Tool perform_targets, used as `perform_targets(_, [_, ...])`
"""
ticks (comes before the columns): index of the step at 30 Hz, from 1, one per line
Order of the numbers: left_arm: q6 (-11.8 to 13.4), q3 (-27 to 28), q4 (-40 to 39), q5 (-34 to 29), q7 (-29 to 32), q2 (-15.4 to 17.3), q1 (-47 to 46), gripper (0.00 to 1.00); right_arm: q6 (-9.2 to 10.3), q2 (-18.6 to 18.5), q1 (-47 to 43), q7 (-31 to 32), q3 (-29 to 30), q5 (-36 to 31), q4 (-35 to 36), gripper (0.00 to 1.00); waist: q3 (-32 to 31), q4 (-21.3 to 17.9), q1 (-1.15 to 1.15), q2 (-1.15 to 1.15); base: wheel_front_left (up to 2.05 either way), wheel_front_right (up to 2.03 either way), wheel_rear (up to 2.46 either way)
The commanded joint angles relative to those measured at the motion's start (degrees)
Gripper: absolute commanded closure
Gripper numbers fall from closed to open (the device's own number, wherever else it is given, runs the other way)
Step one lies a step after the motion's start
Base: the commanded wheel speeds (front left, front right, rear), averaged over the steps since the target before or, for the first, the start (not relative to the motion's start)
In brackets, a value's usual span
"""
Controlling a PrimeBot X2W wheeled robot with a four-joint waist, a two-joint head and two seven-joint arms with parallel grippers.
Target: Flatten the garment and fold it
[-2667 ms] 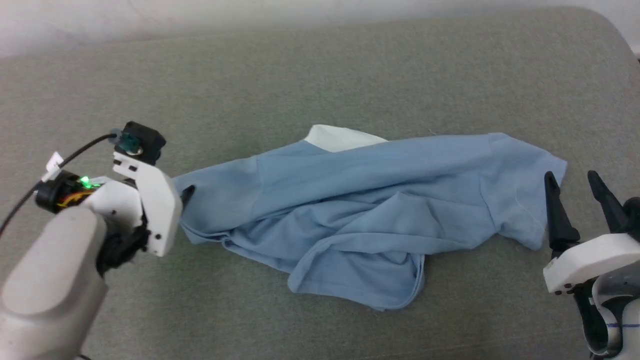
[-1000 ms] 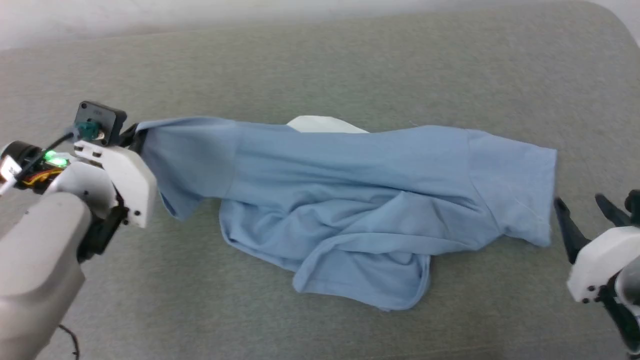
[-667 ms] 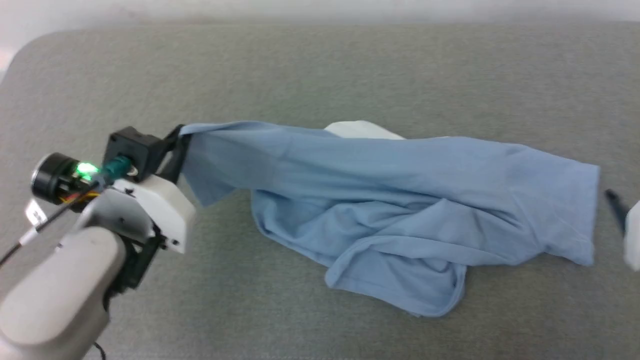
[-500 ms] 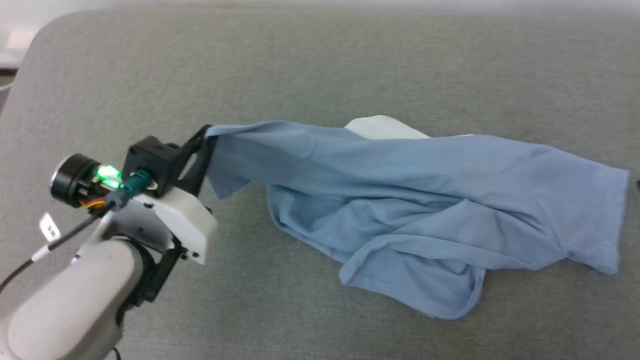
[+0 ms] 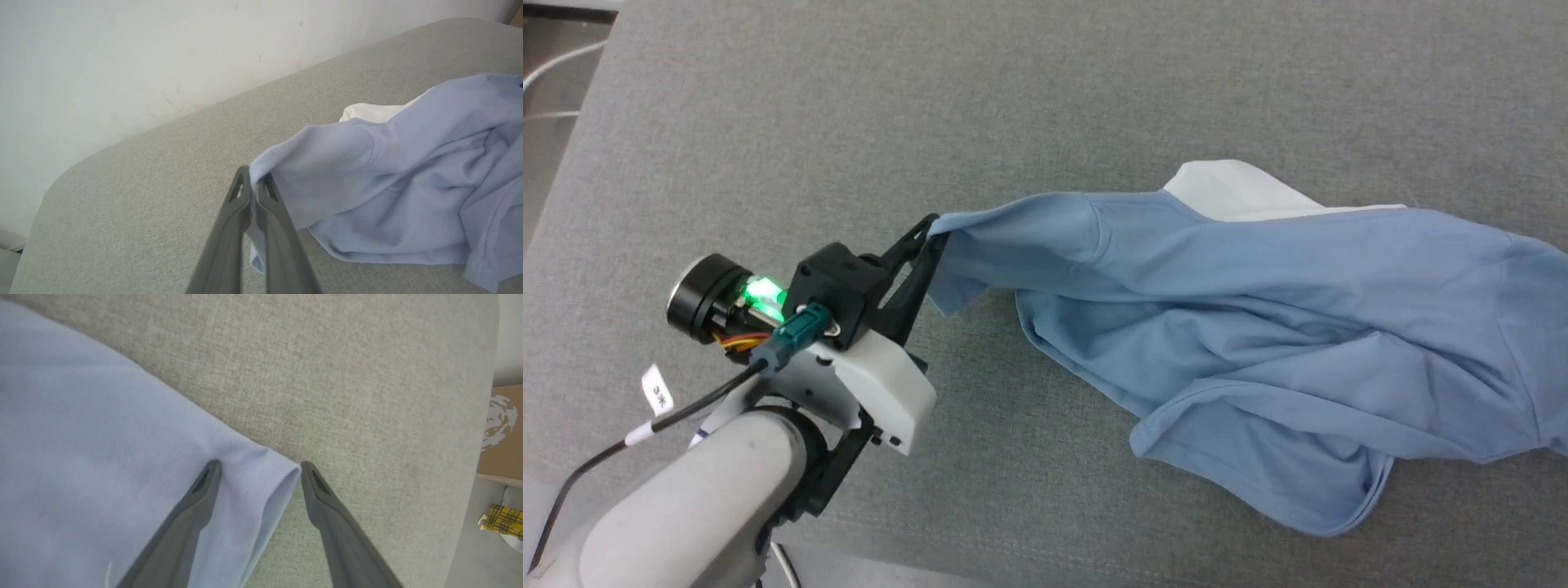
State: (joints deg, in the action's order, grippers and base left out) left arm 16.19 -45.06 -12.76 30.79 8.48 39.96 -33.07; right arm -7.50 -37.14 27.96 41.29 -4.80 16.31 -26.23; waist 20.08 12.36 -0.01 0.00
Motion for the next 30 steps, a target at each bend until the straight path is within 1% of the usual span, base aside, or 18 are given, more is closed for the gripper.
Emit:
perform_targets(1, [-0.40,-0.12,0.28,-0.08,-0.09,-0.34,-0.96,1.00,0.01,1.13,-1.09,0.44,-2.40,0.98,-1.57,0.48,0.71,0.65,0.01,0.00,0.00,0.00,0.00])
perform_targets(2, [-0.48,-0.11,0.63,0.04,-0.22,-0.39,-0.96,1.00,0.01,0.70,-1.19,0.28,-3.75,1.48,-1.82,0.81,0.68,0.57,0.01,0.00,0.00,0.00,0.00])
perform_targets(3, [-0.55,-0.06,1.03,0.19,-0.36,-0.41,-0.93,1.00,0.01,0.17,-1.22,-0.16,-4.99,1.83,-2.01,1.00,0.54,0.41,0.01,0.00,0.00,0.00,0.00])
perform_targets(5, [-0.53,0.26,1.82,0.67,-0.79,-0.42,-0.75,1.00,0.01,-0.84,-0.74,-2.10,-6.43,2.28,-2.23,1.00,0.03,-0.08,0.01,0.00,0.00,0.00,0.00])
perform_targets(8, [-0.17,1.30,3.07,1.65,-1.88,-0.15,-0.14,1.00,0.01,-1.72,0.86,-6.56,-6.96,1.94,-2.82,1.00,-1.58,-1.20,0.01,0.00,0.00,0.00,0.00])
perform_targets(12, [0.50,3.34,4.48,3.19,-3.49,0.93,0.89,1.00,0.01,-2.18,3.46,-12.67,-6.11,1.07,-2.40,1.00,-4.77,-3.08,0.01,0.00,0.00,0.00,0.00])
perform_targets(15, [1.05,5.12,4.69,4.44,-4.39,2.01,1.51,1.00,0.01,-2.54,5.44,-16.72,-5.26,0.39,-0.69,1.00,-7.49,-4.62,0.01,0.00,0.00,0.00,0.00])
perform_targets(18, [1.78,7.07,4.56,5.57,-5.10,3.23,1.89,1.00,0.01,-2.86,7.32,-19.90,-4.45,-0.20,1.91,1.00,-10.22,-6.11,0.01,0.00,0.00,0.00,0.00])
perform_targets(23, [3.69,11.21,3.09,6.80,-6.86,5.70,2.02,1.00,0.01,-2.62,10.31,-23.54,-2.45,-0.93,8.12,1.00,-14.57,-8.31,0.01,0.00,0.00,0.00,0.00])
perform_targets(30, [6.13,18.47,-1.14,7.34,-10.87,9.75,0.36,1.00,0.01,-0.73,13.79,-25.12,1.33,-0.84,18.09,1.00,-18.36,-10.42,0.01,0.00,0.00,0.00,0.00])
